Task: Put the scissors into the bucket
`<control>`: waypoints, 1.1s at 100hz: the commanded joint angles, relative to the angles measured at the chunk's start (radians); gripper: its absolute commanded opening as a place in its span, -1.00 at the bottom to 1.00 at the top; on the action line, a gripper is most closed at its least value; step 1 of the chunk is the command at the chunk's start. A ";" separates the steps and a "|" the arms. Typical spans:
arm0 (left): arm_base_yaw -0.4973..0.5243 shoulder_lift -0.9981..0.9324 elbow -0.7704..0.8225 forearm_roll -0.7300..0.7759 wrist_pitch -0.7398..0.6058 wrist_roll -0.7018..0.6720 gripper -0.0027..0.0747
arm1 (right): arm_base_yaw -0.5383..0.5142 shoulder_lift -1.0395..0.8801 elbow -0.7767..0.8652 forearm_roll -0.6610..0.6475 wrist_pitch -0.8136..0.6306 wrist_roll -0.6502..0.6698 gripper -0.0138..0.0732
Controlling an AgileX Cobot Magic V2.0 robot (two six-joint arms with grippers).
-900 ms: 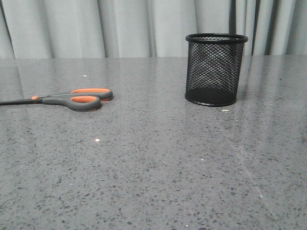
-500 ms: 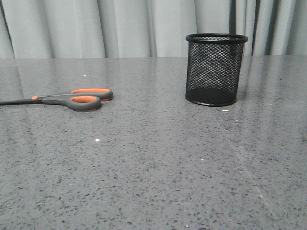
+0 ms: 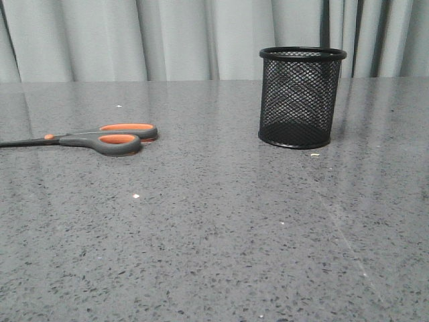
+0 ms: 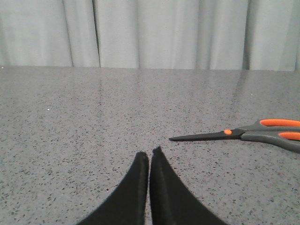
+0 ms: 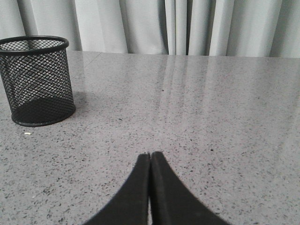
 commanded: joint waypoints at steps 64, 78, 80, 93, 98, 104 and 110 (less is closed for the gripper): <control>0.003 -0.028 0.033 -0.595 -0.144 -0.009 -0.98 | -0.004 -0.022 0.001 0.518 -0.165 -0.003 -0.83; 0.003 -0.028 -0.021 -0.683 -0.117 -0.006 -0.98 | -0.004 -0.022 -0.053 0.516 -0.117 -0.003 -0.83; 0.003 -0.027 -0.036 -0.683 -0.109 0.000 -0.98 | -0.004 -0.022 -0.069 0.506 -0.105 -0.003 -0.82; 0.003 -0.004 -0.172 -0.583 -0.014 0.011 -0.98 | -0.004 0.008 -0.188 0.397 -0.014 -0.003 -0.78; 0.003 0.024 -0.236 -0.522 0.032 0.011 -0.98 | -0.004 0.040 -0.250 0.369 0.034 -0.003 -0.78; 0.003 0.078 -0.314 -0.449 0.099 0.013 -0.98 | -0.004 0.094 -0.315 0.346 0.099 -0.003 -0.78; 0.003 0.142 -0.404 -0.397 0.171 0.022 -0.98 | -0.004 0.171 -0.389 0.328 0.150 -0.003 -0.78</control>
